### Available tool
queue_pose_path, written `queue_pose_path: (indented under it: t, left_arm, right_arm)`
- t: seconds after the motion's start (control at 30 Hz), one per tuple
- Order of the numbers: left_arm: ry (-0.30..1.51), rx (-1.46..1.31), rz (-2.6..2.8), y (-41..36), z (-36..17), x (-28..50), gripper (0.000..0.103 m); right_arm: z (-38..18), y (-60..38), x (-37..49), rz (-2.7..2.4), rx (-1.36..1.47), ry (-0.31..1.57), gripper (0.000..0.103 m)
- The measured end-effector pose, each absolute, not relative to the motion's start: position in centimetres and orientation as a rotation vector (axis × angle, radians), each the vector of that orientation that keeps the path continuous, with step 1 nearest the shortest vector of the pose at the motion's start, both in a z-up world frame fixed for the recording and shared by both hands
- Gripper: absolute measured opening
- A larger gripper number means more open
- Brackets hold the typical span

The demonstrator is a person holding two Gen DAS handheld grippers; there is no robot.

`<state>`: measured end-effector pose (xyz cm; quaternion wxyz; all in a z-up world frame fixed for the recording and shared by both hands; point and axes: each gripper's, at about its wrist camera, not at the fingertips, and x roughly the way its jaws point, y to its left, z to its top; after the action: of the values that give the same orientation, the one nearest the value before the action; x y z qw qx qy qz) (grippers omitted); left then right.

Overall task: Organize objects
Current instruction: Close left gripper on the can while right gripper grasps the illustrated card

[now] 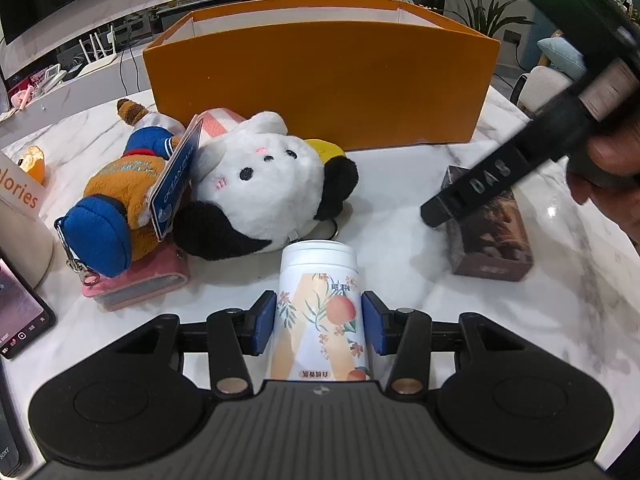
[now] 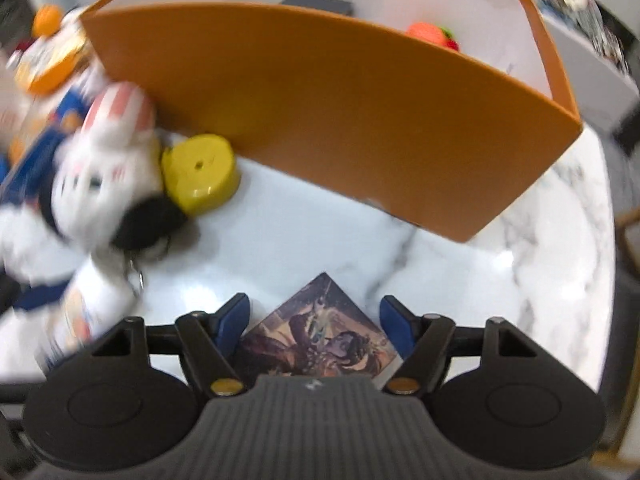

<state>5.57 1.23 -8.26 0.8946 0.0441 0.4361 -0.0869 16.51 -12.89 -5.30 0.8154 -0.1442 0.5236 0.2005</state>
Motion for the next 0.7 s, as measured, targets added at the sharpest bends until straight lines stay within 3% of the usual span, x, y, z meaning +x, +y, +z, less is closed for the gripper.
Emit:
queue_pose_path:
  t: [0.13,0.7]
  left_arm:
    - [0.911,0.090,-0.177,1.2,-8.2,6.0,0.055]
    - [0.906,0.104,-0.192,0.6,-8.4,5.3,0.065]
  right_arm:
    - [-4.5,-13.6,14.9,0.410,-0.302,1.068,0.083]
    - [-5.9,-13.6,13.5,0.315,-0.207,1.114,0.080]
